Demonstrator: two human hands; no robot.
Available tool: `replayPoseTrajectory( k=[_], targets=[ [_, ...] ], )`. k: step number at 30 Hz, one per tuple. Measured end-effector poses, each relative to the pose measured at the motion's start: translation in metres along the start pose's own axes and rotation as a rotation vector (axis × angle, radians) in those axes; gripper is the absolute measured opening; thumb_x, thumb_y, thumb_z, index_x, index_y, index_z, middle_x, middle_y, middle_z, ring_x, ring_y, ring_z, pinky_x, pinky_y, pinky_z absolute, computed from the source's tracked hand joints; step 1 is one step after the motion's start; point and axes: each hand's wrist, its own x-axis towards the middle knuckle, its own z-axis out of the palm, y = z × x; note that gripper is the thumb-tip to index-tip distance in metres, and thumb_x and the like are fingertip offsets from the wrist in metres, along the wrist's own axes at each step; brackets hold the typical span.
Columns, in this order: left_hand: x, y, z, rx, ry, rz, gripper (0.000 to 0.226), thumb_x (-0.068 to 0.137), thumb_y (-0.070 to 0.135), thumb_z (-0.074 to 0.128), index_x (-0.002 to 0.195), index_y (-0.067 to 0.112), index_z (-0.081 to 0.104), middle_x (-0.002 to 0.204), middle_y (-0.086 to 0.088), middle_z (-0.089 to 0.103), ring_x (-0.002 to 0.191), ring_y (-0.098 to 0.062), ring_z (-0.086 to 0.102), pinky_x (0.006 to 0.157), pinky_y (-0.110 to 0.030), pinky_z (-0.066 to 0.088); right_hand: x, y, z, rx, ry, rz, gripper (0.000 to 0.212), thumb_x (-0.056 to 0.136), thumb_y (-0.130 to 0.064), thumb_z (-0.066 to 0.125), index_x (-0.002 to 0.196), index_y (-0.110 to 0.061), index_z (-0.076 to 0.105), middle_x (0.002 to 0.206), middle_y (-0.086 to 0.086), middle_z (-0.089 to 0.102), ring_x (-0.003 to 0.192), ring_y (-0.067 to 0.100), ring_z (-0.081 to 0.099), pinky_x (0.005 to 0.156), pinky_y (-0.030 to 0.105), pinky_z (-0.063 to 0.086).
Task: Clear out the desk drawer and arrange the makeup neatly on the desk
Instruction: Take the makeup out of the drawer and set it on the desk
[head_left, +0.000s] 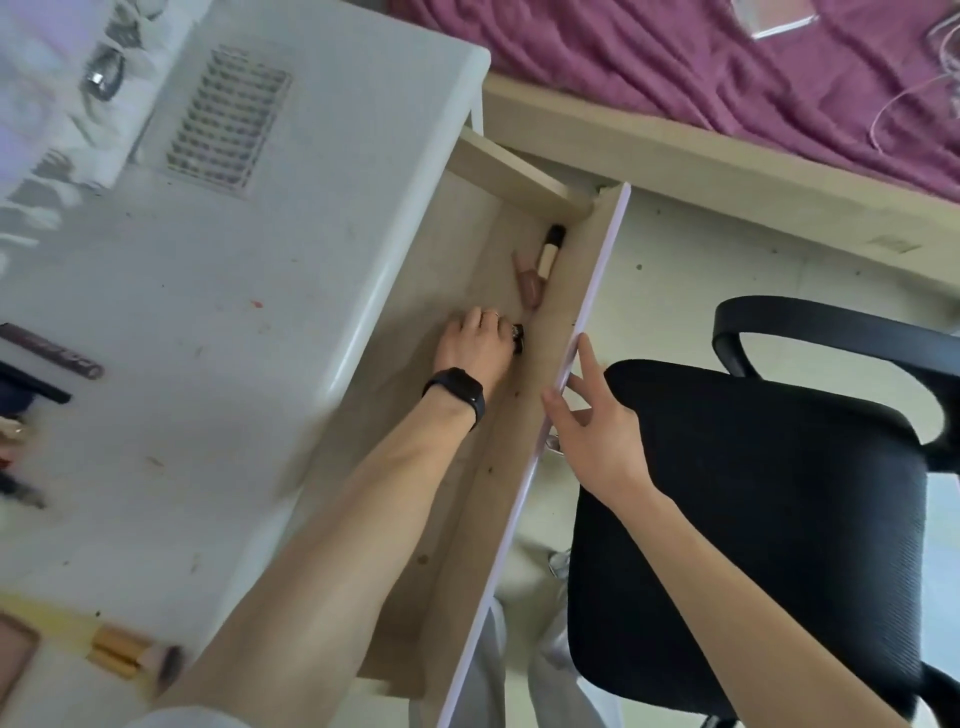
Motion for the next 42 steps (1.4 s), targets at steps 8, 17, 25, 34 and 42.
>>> replayPoseTrajectory(
  k=[8, 17, 25, 34, 42],
  targets=[
    [0.003, 0.008, 0.012, -0.165, -0.048, -0.048, 0.035, 0.101, 0.002, 0.032, 0.131, 0.001, 0.049, 0.132, -0.017, 0.052, 0.122, -0.034, 0.049, 0.081, -0.042, 0.047, -0.001, -0.004, -0.003, -0.050, -0.018, -0.001, 0.074, 0.101, -0.045, 0.055, 0.156, -0.052, 0.006, 0.125, -0.011, 0.064, 0.071, -0.001, 0.069, 0.067, 0.014, 0.053],
    [-0.044, -0.018, -0.052, -0.582, 0.435, -0.046, 0.026, 0.104, 0.030, 0.045, 0.102, 0.006, 0.053, 0.089, -0.012, 0.065, 0.080, -0.035, 0.059, 0.057, -0.032, 0.029, 0.000, -0.016, -0.013, -0.200, 0.029, -0.032, 0.073, 0.095, -0.047, 0.063, 0.156, -0.039, 0.025, 0.136, -0.013, 0.049, 0.104, 0.000, 0.060, 0.075, 0.017, 0.050],
    [-0.051, -0.100, -0.067, -0.587, 0.775, -0.304, 0.025, 0.099, 0.025, 0.050, 0.108, 0.003, 0.061, 0.092, -0.013, 0.070, 0.090, -0.038, 0.058, 0.076, -0.042, 0.038, 0.038, -0.067, 0.000, -0.521, 0.288, -0.351, 0.041, 0.092, -0.015, 0.059, 0.132, -0.013, 0.052, 0.145, 0.010, 0.042, 0.130, 0.033, 0.035, 0.094, 0.040, 0.046],
    [-0.040, -0.115, -0.042, -0.607, 0.814, -0.360, 0.020, 0.098, 0.016, 0.053, 0.116, 0.008, 0.054, 0.096, -0.013, 0.064, 0.094, -0.036, 0.053, 0.083, -0.045, 0.041, 0.134, -0.104, 0.042, -0.777, -0.061, 0.074, 0.056, 0.095, -0.003, 0.050, 0.147, -0.004, 0.029, 0.157, 0.025, 0.020, 0.127, 0.045, 0.047, 0.094, 0.045, 0.046],
    [-0.039, -0.116, -0.043, -0.601, 0.814, -0.359, 0.021, 0.099, 0.023, 0.045, 0.115, 0.011, 0.053, 0.096, -0.010, 0.064, 0.094, -0.033, 0.053, 0.084, -0.045, 0.041, 0.153, -0.096, 0.058, -0.922, -0.082, 0.154, 0.060, 0.099, -0.002, 0.045, 0.154, -0.004, 0.021, 0.144, 0.025, 0.045, 0.124, 0.041, 0.052, 0.091, 0.045, 0.049]
  ],
)
